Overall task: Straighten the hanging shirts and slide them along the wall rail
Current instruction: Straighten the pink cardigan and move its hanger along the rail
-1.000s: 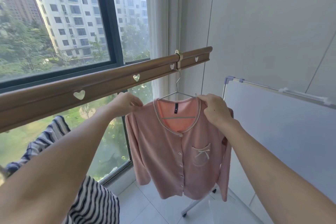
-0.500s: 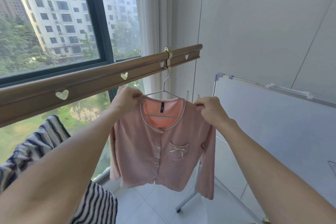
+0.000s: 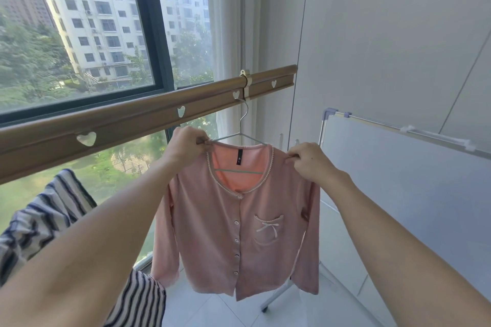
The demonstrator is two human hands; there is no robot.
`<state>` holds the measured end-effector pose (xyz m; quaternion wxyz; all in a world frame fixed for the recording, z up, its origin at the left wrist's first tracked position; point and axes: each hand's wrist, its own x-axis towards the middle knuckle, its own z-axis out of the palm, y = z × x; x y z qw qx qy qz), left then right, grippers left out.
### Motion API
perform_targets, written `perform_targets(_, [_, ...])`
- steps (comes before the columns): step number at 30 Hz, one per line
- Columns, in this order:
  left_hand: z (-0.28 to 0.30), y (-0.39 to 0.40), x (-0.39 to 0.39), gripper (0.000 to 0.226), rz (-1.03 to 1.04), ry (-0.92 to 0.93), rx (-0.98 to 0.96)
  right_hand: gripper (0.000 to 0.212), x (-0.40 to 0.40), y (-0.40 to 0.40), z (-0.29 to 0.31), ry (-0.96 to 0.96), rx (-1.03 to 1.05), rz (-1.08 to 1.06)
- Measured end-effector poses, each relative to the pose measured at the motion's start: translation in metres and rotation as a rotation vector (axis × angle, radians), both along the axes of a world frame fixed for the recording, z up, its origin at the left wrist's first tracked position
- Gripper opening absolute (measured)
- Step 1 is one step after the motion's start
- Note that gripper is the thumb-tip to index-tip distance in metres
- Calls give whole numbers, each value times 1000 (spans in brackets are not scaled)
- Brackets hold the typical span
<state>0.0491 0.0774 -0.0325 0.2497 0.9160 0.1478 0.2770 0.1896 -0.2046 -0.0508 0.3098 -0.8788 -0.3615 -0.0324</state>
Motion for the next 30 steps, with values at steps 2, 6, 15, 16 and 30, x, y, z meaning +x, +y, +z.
perform_targets(2, [1,0,1,8,-10,19,4,14,2,2,2,19,-55,14])
perform_targets(6, [0,0,0,18,-66,46,17,15,-11,14,5,-13,88,100])
perform_targets(15, [1,7,3,10,-80,54,-23,24,2,38,5,-68,114,88])
perform_targets(16, [0,7,3,9,-81,48,-29,24,3,39,5,-66,107,86])
perform_targets(30, [18,8,-32,36,83,-50,-124,30,-34,81,28,-277,433,318])
